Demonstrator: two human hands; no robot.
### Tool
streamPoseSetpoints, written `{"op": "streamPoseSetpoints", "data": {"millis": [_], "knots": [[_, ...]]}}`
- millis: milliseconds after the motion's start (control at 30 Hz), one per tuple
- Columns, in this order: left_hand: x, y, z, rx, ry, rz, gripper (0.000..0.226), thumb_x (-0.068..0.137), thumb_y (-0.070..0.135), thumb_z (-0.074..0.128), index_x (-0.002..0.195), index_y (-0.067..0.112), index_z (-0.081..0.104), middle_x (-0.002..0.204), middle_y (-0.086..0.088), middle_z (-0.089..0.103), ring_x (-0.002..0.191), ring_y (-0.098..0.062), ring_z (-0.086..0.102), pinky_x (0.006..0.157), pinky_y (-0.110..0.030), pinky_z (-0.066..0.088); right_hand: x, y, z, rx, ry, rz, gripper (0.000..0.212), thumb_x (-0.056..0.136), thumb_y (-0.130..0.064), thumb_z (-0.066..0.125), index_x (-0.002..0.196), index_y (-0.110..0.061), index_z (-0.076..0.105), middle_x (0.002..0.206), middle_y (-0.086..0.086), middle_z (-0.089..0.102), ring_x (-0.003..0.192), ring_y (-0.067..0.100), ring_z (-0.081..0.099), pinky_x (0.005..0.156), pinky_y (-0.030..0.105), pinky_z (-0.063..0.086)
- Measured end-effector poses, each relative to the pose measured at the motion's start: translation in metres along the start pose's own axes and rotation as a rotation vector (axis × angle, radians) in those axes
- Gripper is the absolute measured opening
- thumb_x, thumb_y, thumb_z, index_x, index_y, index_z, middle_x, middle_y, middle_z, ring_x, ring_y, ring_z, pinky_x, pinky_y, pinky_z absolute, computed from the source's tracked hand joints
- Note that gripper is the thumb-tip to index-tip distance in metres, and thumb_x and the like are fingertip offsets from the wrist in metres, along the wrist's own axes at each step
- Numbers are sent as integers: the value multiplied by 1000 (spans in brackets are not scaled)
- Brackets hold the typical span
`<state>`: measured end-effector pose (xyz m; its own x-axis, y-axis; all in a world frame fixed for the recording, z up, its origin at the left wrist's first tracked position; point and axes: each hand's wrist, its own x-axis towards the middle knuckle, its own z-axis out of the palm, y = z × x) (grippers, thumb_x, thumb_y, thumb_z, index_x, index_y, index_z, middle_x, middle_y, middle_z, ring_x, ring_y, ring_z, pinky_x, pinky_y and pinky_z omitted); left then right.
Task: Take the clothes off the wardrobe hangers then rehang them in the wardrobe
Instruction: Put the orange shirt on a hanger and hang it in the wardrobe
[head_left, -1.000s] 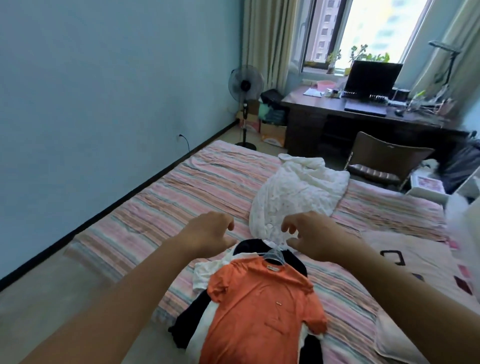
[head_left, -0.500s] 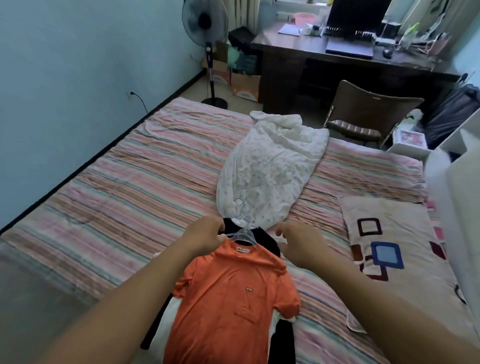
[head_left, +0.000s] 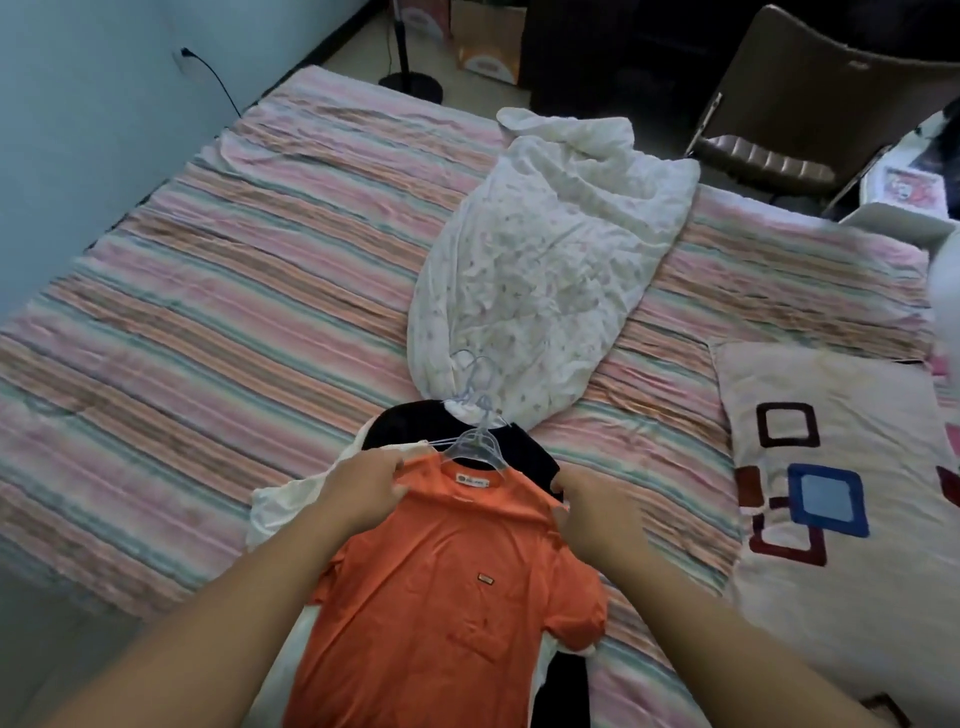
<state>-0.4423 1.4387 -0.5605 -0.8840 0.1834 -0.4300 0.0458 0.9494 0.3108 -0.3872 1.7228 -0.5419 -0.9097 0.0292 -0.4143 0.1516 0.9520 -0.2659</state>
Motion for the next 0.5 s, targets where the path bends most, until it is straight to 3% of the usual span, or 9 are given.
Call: {"op": "streamPoseSetpoints", "data": {"millis": [100, 167, 300, 367, 433, 500], "knots": [[29, -21, 29, -53, 6, 14, 32, 80, 25, 72, 112, 28, 67, 111, 1, 71, 97, -23, 66, 58, -25, 31, 33, 5, 40, -3, -58, 32, 24, 88, -21, 55, 111, -20, 61, 107, 3, 65, 102, 27, 61, 76, 35, 47], [51, -34, 51, -71, 0, 18, 32, 78, 20, 74, 109, 25, 68, 110, -2, 71, 96, -24, 66, 58, -23, 30, 53, 9, 68, -4, -107, 60, 26, 90, -20, 53, 114, -18, 58, 110, 5, 63, 104, 29, 60, 77, 36, 47], [96, -59, 98, -12, -42, -29, 43, 82, 23, 69, 124, 20, 60, 125, -3, 64, 112, -26, 61, 79, -32, 46, 93, 19, 122, -15, -172, 90, 30, 91, -15, 51, 121, -17, 50, 113, 6, 59, 107, 30, 59, 71, 35, 39], [111, -68, 120, -20, -16, -61, 42, 85, 23, 66, 126, 18, 58, 128, -5, 62, 116, -28, 58, 90, -40, 49, 110, 25, 148, -32, -175, 102, 41, 92, -15, 50, 133, -15, 41, 122, 7, 56, 113, 31, 56, 78, 37, 42], [120, -75, 140, -75, 53, -62, 39, 86, 19, 65, 124, 16, 60, 127, -5, 63, 116, -28, 58, 94, -44, 48, 125, 29, 168, 10, -174, 138, 67, 93, -16, 53, 152, -14, 21, 134, 7, 49, 120, 31, 51, 89, 40, 46], [124, -80, 158, -88, 67, -58, 41, 86, 18, 68, 126, 15, 59, 126, -6, 63, 116, -28, 58, 96, -44, 47, 136, 32, 184, 33, -176, 143, 78, 94, -18, 54, 157, -15, 8, 140, 8, 45, 123, 30, 48, 94, 42, 46]]}}
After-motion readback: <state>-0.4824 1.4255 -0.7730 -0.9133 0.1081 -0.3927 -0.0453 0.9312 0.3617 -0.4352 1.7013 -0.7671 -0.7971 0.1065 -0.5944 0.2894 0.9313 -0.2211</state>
